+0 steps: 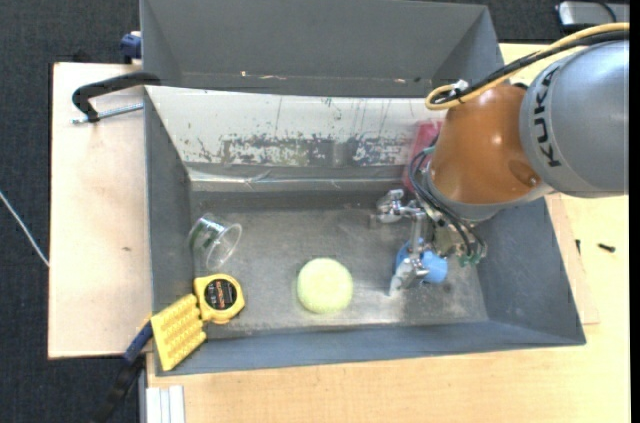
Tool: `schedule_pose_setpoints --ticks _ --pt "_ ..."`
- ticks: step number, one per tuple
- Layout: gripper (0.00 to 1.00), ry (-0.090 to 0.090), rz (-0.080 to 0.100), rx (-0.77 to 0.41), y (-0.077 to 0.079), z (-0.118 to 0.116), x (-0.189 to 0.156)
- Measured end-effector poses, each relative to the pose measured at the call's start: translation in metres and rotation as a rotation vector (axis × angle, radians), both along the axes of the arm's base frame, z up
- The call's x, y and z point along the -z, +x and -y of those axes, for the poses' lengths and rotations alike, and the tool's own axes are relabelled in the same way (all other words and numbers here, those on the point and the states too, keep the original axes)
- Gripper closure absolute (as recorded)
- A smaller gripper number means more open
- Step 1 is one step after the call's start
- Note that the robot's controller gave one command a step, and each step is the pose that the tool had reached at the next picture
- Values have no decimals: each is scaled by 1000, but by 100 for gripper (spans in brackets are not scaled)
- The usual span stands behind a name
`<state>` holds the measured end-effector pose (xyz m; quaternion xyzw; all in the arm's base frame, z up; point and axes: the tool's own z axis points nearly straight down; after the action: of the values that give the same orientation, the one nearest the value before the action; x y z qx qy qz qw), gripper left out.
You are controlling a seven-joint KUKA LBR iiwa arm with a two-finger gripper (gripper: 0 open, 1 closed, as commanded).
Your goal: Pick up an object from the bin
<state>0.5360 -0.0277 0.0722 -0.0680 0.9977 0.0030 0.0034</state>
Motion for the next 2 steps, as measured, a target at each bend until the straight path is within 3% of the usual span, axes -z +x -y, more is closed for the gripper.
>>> schedule_pose_setpoints --ticks 1,2 --pt "0 -6 3 -169 -15 28 0" --pt "100 -7 -9 -290 -27 59 -3"
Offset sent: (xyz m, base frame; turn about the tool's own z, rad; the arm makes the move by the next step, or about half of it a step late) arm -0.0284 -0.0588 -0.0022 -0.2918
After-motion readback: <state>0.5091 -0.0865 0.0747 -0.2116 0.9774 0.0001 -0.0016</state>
